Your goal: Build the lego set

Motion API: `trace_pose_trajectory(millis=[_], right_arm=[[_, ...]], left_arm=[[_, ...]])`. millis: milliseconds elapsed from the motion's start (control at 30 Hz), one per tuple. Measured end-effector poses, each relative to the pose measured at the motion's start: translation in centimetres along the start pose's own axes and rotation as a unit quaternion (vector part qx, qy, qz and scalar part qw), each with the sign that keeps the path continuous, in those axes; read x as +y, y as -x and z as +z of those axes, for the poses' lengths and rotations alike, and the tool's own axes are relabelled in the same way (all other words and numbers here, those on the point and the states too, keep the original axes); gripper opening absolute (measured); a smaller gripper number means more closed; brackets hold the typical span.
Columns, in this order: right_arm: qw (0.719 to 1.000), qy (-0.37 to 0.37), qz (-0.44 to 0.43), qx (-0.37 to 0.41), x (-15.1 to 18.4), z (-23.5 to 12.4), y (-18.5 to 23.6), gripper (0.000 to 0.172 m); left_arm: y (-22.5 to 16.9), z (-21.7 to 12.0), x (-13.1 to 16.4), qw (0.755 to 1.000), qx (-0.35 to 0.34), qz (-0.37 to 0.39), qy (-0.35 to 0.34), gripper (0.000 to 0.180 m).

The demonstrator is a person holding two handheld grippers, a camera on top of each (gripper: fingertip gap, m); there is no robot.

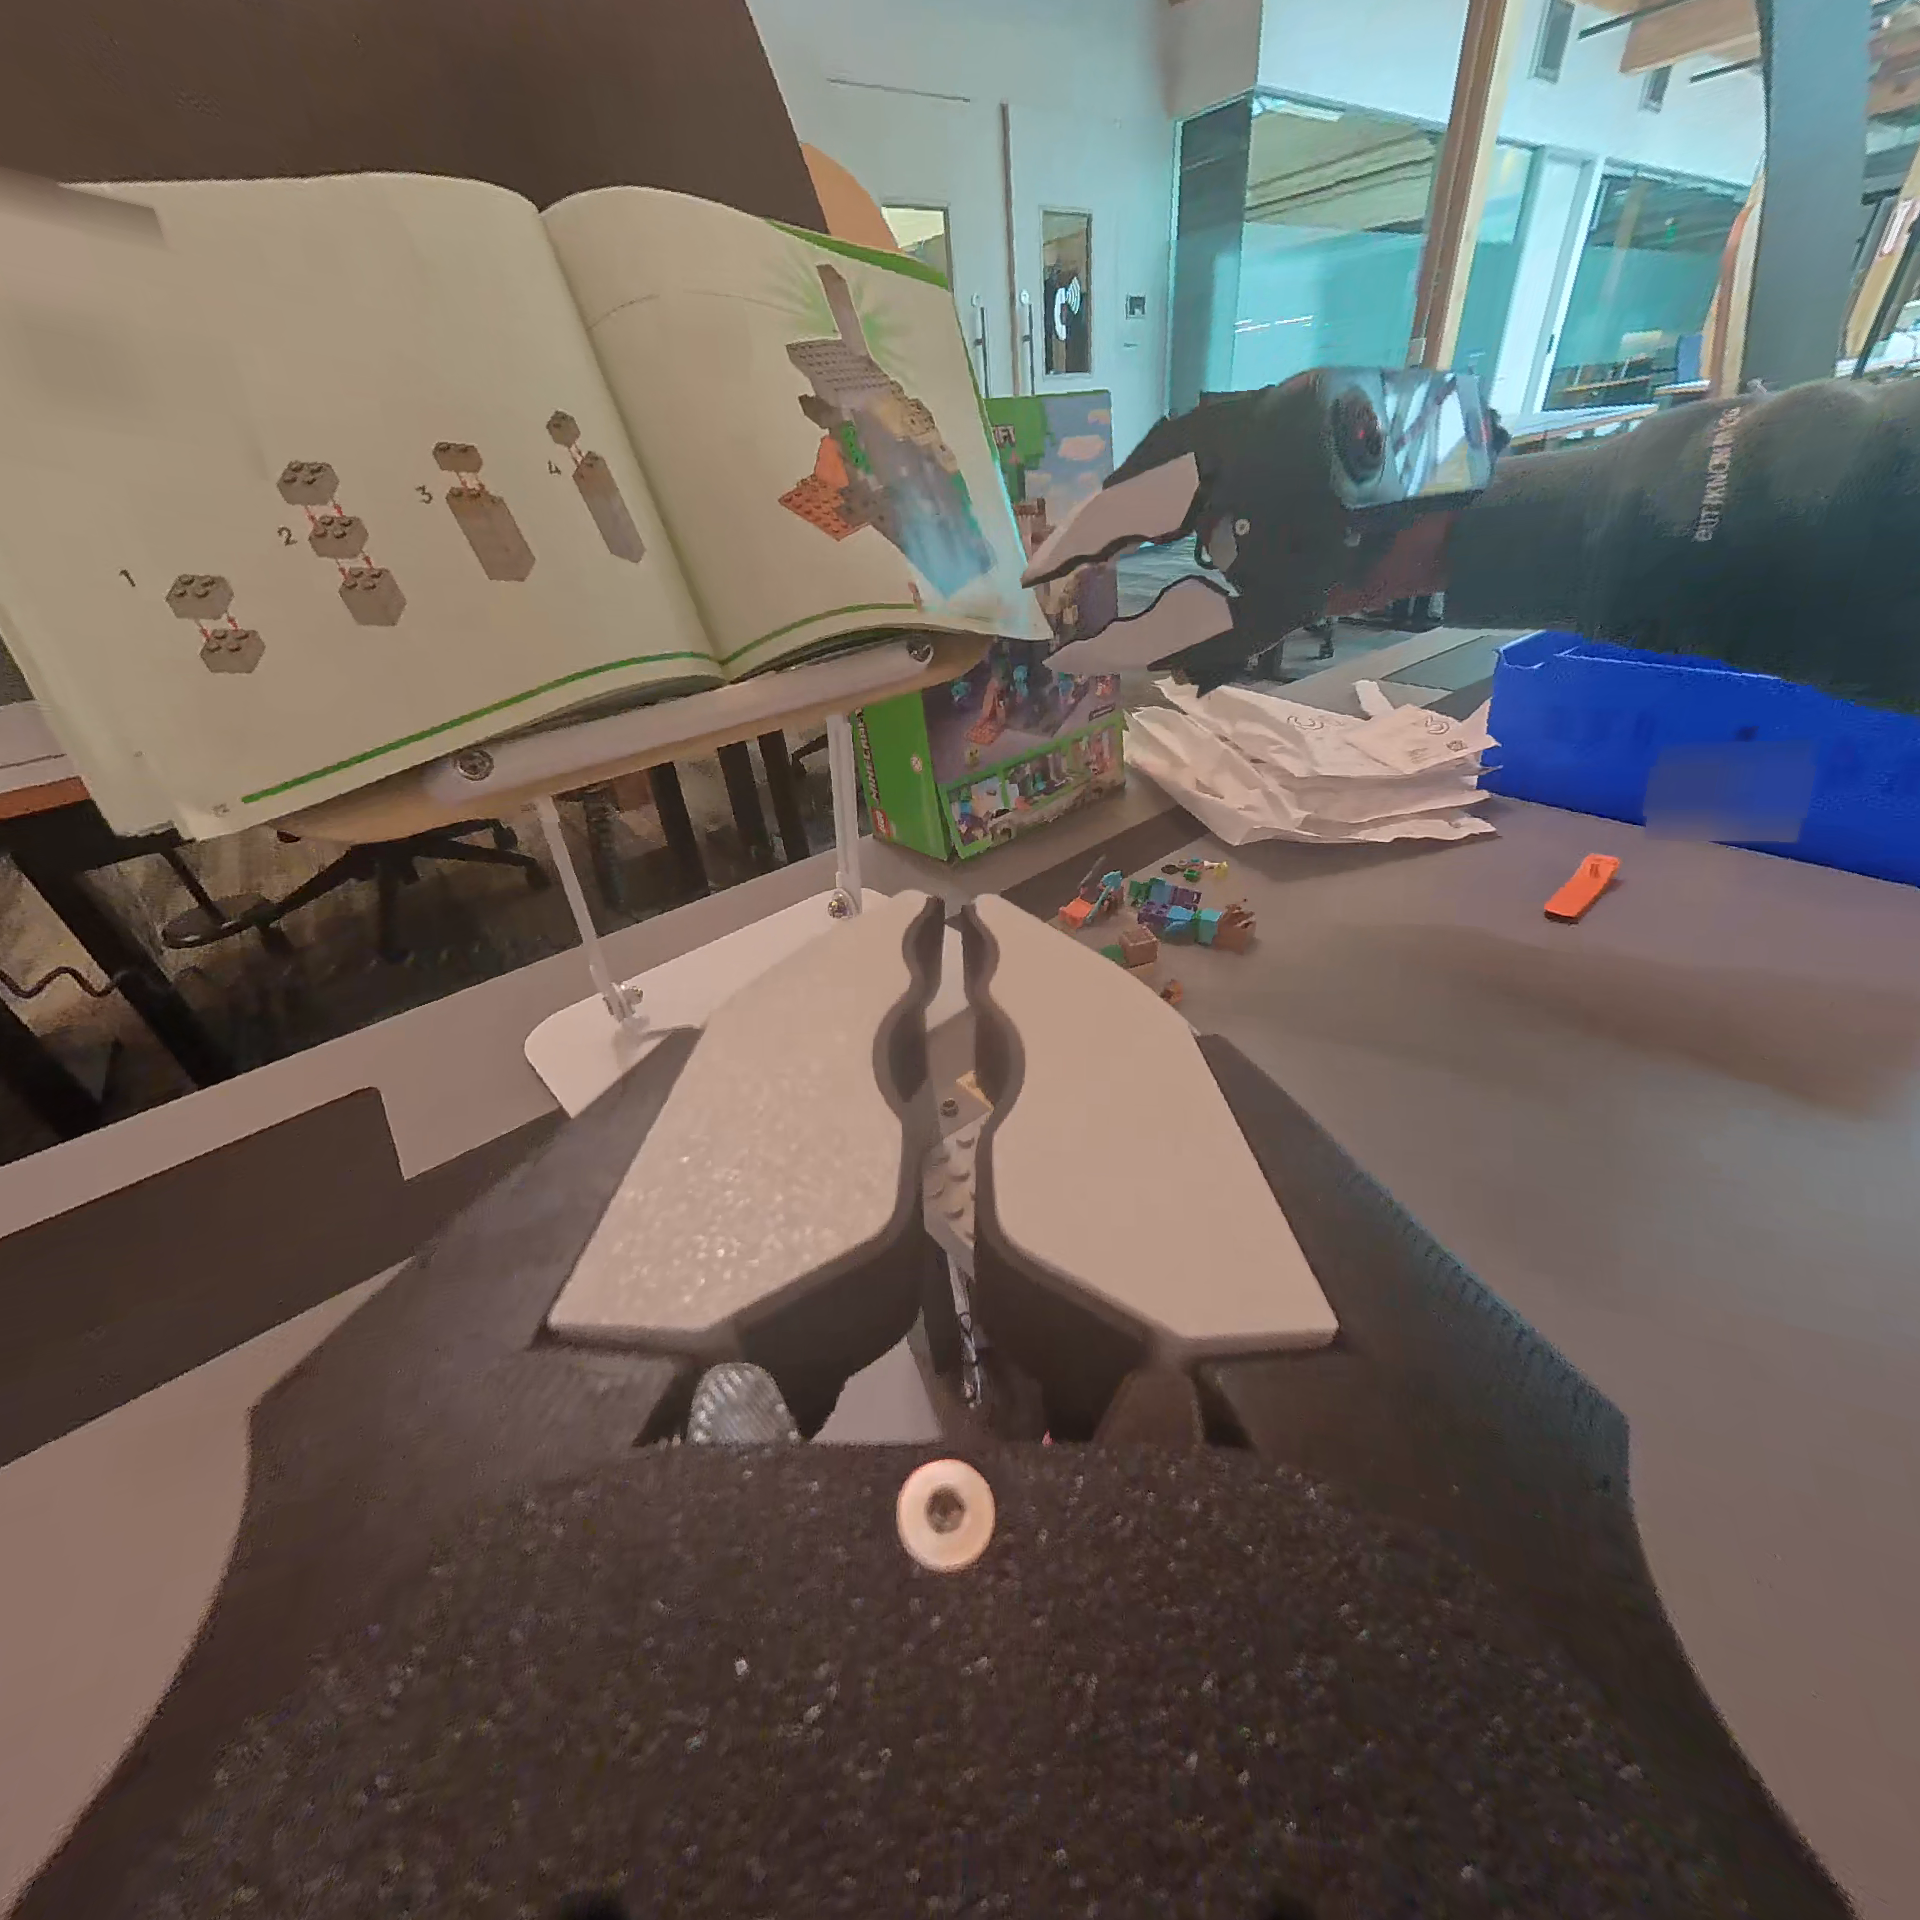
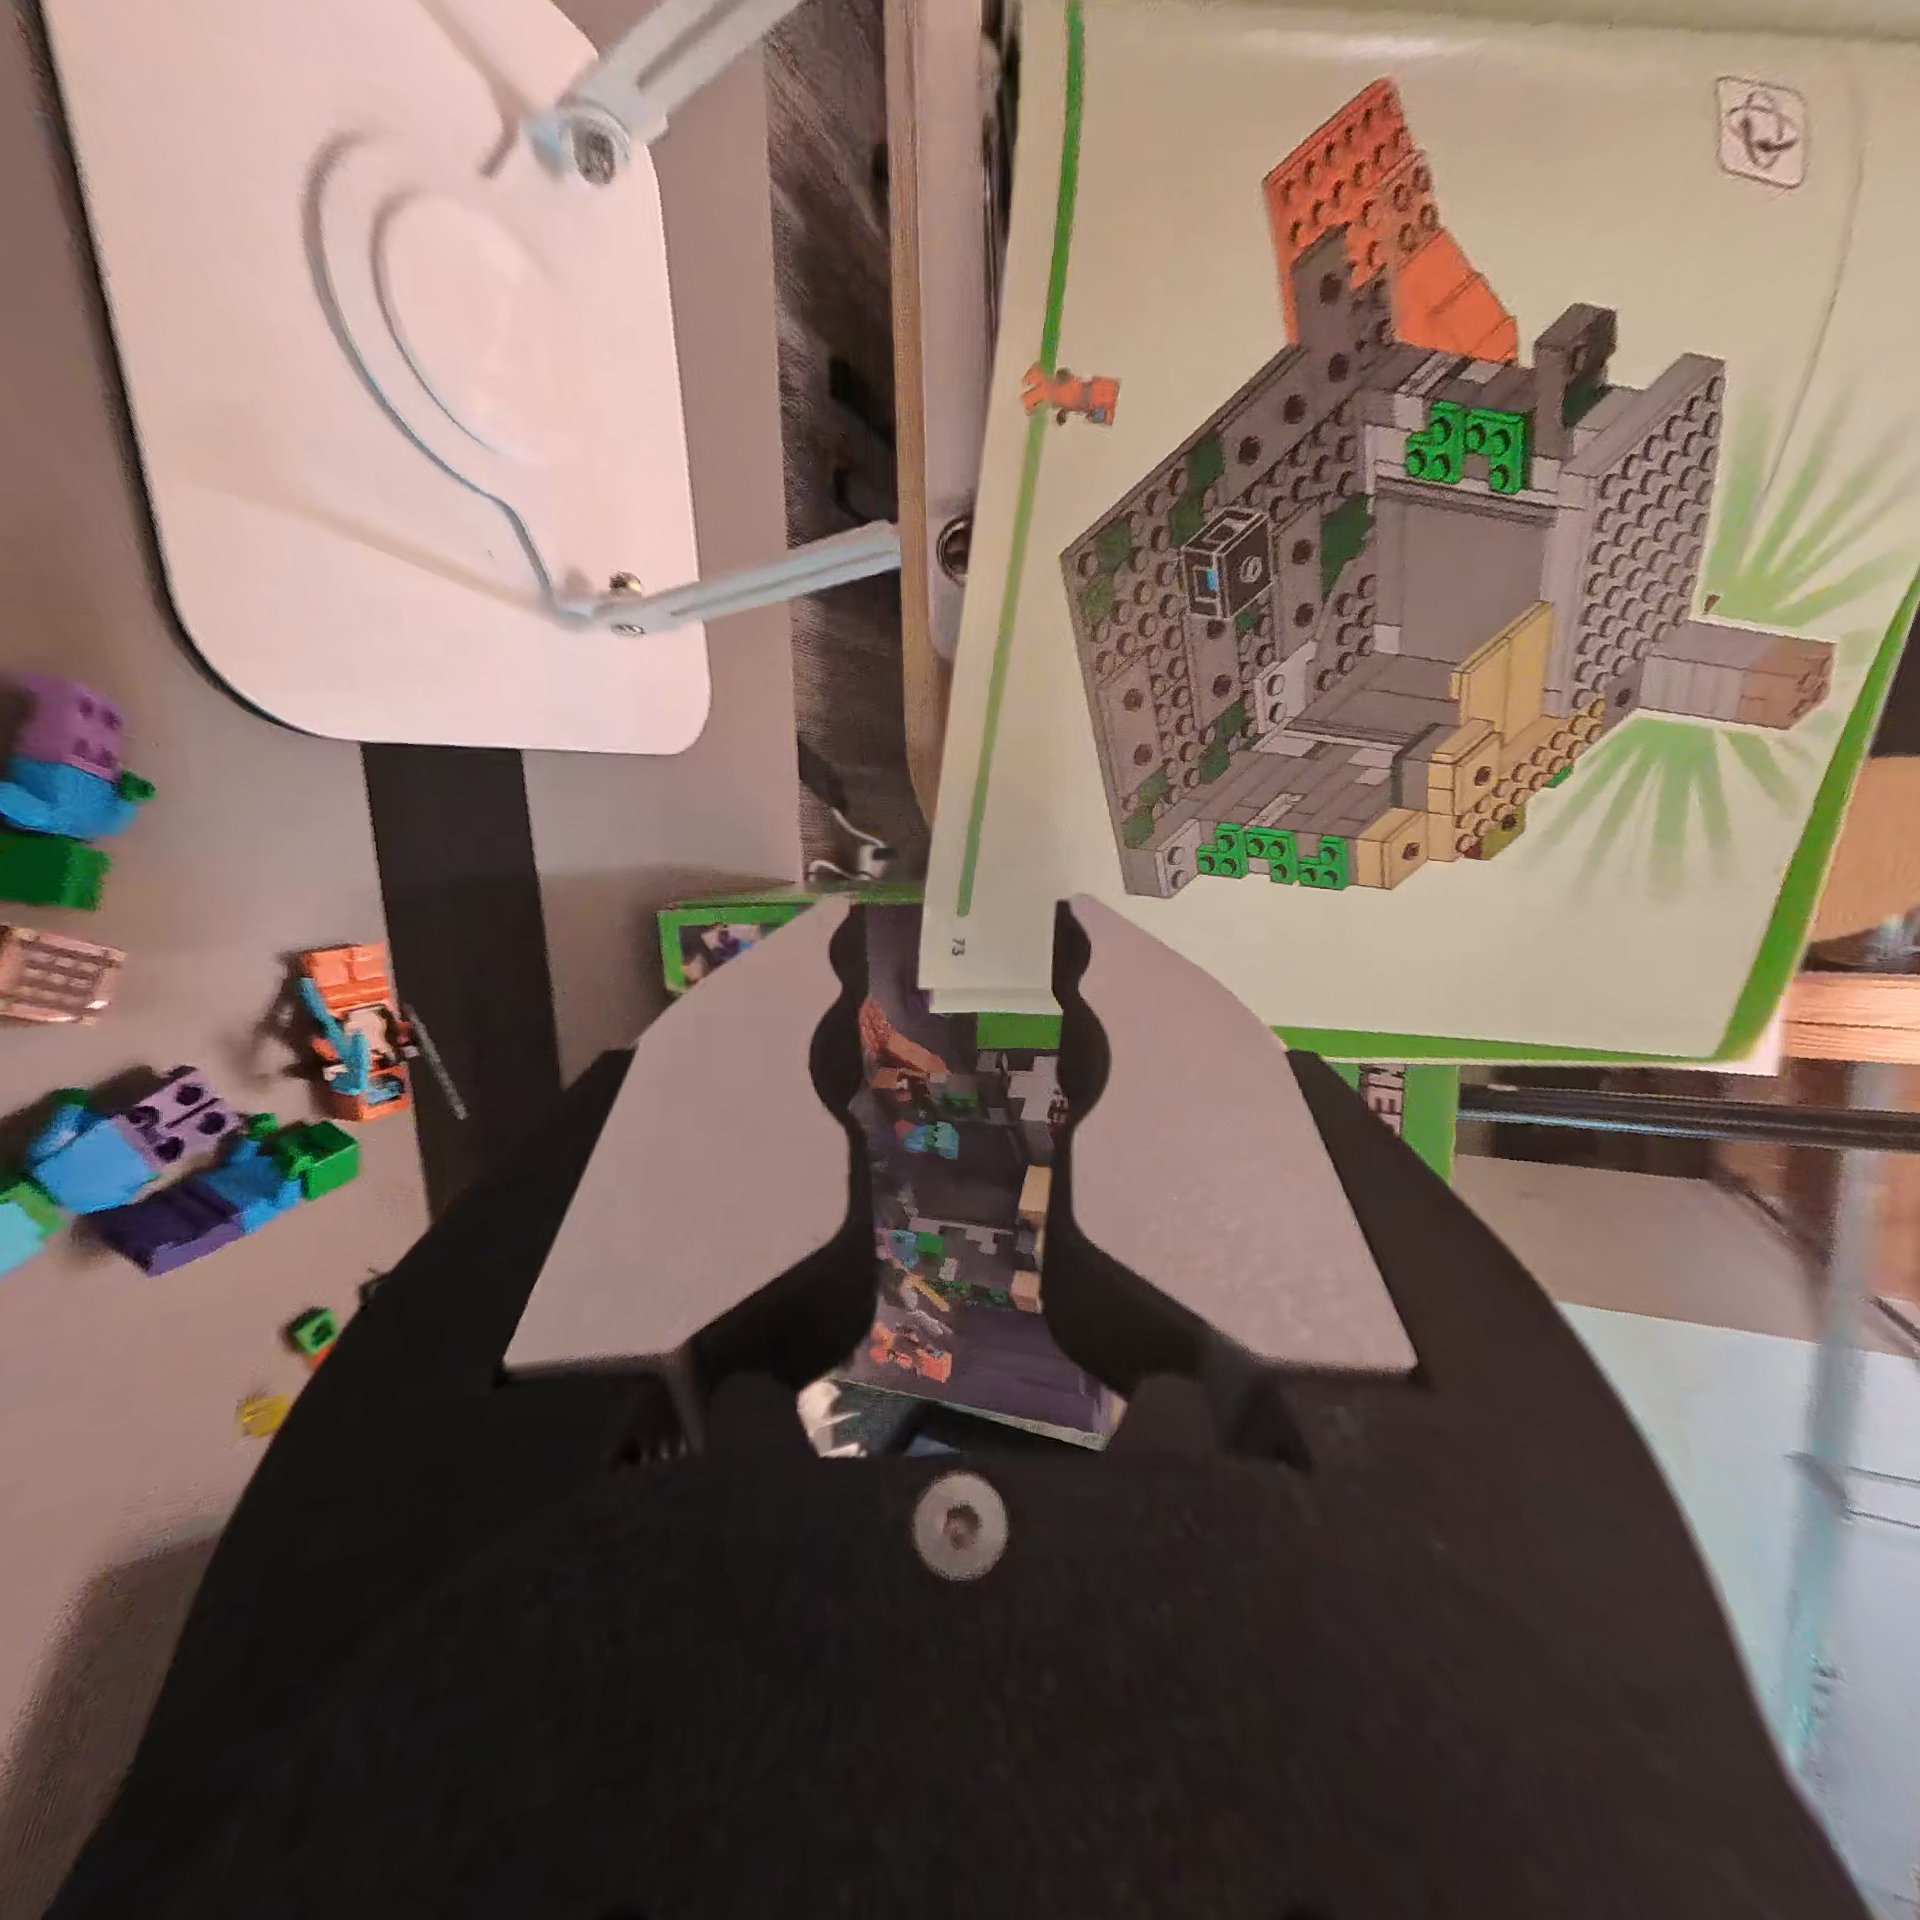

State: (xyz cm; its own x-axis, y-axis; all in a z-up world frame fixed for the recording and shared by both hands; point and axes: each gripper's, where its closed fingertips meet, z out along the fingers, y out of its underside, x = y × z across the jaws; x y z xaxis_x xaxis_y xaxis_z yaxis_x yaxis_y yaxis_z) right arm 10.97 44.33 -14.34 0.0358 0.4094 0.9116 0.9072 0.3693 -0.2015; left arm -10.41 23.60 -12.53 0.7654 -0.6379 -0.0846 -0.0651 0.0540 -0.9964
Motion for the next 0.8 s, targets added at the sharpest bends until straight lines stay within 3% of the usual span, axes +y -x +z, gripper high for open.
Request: trace_pose_trajectory(millis=[567, 800], right_arm=[[1.0, -0.013, -0.012, 0.023, -0.1, 0.0, -1.0, 0.0], [0.998, -0.026, 0.003, 0.055, -1.8, -1.5, -2.5, 0.0]], left_arm=[[0.1, -0.1, 0.6, 1.0, 0.007, -0.006, 0.005, 0.003], [-0.2, 0.3, 0.2, 1.0, 0.016, 0.0, 0.01, 0.003]])
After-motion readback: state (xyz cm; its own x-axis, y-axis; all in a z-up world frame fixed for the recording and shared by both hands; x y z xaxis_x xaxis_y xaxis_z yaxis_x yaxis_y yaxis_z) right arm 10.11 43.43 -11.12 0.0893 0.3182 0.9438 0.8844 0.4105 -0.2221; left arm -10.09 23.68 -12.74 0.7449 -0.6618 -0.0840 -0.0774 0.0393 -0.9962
